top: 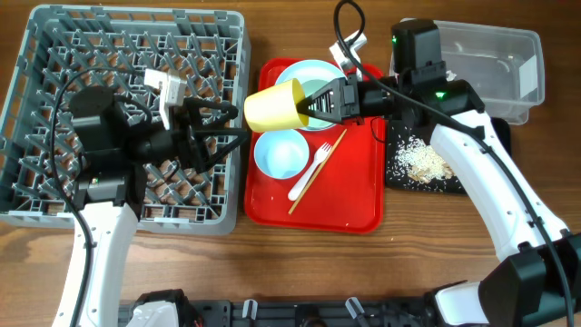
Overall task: Sort waste into correct bins and load items into the dishwasher rack
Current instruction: 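Hand the yellow cup from the right gripper to the left gripper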
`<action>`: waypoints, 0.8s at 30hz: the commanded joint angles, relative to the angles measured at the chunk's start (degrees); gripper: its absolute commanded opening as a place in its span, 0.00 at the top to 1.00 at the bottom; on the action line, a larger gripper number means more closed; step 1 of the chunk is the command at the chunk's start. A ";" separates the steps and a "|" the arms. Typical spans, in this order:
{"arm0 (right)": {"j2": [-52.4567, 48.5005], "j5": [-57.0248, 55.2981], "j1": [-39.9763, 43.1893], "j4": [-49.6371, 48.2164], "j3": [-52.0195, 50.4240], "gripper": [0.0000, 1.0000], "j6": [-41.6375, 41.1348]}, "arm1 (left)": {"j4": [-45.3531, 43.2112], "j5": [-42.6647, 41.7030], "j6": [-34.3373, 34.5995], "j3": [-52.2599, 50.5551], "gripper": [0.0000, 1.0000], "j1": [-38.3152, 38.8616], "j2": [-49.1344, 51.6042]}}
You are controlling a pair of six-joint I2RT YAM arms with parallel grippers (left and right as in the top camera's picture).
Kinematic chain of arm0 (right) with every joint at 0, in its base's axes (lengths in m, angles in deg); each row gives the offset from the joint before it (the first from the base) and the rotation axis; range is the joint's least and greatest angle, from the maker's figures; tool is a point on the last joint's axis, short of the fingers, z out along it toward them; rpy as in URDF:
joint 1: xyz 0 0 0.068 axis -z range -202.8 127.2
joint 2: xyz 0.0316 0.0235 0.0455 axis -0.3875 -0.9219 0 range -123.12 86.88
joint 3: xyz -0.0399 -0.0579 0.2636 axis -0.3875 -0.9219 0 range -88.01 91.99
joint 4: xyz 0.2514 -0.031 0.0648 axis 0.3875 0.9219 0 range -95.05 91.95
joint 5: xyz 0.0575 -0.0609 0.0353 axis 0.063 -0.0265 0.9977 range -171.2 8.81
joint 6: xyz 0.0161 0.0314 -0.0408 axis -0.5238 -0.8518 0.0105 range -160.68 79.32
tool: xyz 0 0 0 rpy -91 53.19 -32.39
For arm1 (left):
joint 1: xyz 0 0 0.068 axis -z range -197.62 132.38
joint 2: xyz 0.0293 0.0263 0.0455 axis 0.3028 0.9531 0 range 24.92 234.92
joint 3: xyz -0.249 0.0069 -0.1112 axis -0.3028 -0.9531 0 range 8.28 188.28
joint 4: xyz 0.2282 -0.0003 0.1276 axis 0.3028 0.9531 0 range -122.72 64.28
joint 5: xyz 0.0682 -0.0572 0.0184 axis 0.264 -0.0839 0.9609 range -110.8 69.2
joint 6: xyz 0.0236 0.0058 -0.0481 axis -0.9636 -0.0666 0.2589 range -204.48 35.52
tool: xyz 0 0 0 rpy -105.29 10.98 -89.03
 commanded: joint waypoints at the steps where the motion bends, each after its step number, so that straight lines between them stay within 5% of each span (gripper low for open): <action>1: 0.04 5.51 -0.15 -0.66 0.50 0.96 -2.27 | -2.58 -3.21 2.23 0.90 0.00 1.36 0.11; 24: 0.04 7.30 -5.20 -5.70 0.50 0.96 -7.58 | -13.53 -0.61 6.69 0.90 0.12 4.70 0.11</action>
